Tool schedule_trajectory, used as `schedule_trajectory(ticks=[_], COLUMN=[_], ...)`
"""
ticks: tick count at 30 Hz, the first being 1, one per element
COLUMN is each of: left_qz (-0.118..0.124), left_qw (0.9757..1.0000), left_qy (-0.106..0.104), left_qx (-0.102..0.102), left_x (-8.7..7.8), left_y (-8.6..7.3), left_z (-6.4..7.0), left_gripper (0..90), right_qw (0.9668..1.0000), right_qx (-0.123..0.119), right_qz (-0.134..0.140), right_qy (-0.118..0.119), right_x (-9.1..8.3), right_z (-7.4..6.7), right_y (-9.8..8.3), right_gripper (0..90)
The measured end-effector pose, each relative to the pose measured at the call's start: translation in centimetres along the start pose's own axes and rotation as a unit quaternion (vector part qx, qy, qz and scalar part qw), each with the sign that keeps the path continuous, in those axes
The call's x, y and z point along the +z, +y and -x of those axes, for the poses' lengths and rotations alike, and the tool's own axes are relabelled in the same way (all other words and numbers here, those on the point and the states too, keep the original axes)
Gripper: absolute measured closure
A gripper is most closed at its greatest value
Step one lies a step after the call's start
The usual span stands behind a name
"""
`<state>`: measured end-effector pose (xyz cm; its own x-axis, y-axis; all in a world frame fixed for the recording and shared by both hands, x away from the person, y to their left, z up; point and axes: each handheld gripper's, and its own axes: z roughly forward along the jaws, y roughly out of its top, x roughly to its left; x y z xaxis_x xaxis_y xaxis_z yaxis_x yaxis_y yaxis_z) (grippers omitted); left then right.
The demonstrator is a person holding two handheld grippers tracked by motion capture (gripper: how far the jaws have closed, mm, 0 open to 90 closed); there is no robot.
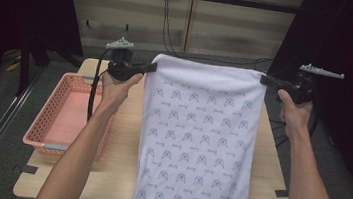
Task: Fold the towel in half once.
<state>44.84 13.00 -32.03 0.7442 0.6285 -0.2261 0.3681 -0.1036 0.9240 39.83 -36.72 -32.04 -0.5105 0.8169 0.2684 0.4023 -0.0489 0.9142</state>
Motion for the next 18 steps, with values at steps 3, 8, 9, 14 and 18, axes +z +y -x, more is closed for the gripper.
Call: schedule_trajectory(ticks=[3, 8, 9, 14, 18], left_qz=[0.002, -0.004, -0.001, -0.008, -0.031], left_qw=[1.0, 0.9999, 0.9998, 0.9993, 0.9973], left_qy=[0.001, -0.008, -0.017, -0.032, -0.06], left_qx=[0.005, 0.012, 0.009, 0.016, 0.03], left_x=[0.2, -0.5, -0.8, -2.2, -3.3], left_y=[0.6, -0.4, -0.9, -3.4, -6.5], left_z=[-0.1, 0.6, 0.9, 3.3, 5.8], left_gripper=[87.0, 86.9, 86.9, 86.9, 86.9], right_qw=[1.0, 0.9998, 0.9997, 0.9981, 0.9957], right_qx=[0.004, -0.012, -0.016, -0.025, -0.042], right_qz=[0.005, 0.012, 0.008, -0.015, -0.045], right_qy=[-0.007, 0.013, 0.016, 0.054, 0.069], right_x=[0.5, -0.2, -0.5, -2.3, -4.1], right_z=[0.2, -0.6, -0.7, -1.6, -3.4], right_y=[1.1, 0.8, 0.4, -2.4, -4.7], right_gripper=[88.9, 89.0, 89.0, 89.0, 89.0])
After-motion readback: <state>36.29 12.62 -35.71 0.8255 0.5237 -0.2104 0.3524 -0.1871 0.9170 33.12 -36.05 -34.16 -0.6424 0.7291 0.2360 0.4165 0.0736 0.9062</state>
